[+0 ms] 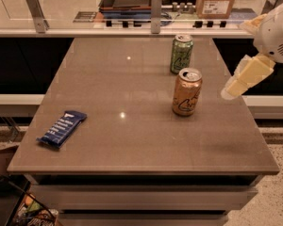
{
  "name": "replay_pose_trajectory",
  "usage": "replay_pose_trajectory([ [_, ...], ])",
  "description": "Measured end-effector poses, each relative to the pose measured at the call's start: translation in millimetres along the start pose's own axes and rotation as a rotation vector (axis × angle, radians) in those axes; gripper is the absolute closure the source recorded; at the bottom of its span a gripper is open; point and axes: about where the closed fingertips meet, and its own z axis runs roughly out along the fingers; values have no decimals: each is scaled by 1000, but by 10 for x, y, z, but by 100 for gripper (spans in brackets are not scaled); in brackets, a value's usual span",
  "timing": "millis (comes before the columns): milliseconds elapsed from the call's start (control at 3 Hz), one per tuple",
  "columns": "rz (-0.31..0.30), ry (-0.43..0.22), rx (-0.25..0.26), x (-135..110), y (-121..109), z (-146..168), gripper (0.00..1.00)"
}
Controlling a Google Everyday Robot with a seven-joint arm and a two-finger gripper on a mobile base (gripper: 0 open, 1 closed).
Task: Pick green can
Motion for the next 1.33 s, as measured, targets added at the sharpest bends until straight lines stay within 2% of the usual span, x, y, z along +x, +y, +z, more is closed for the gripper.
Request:
replay_pose_trajectory([
  [667, 58, -128, -18, 7, -359, 478, 0],
  [1000, 72, -178, 2, 20, -495, 637, 0],
  [1333, 103, -207, 58, 6, -641, 793, 0],
])
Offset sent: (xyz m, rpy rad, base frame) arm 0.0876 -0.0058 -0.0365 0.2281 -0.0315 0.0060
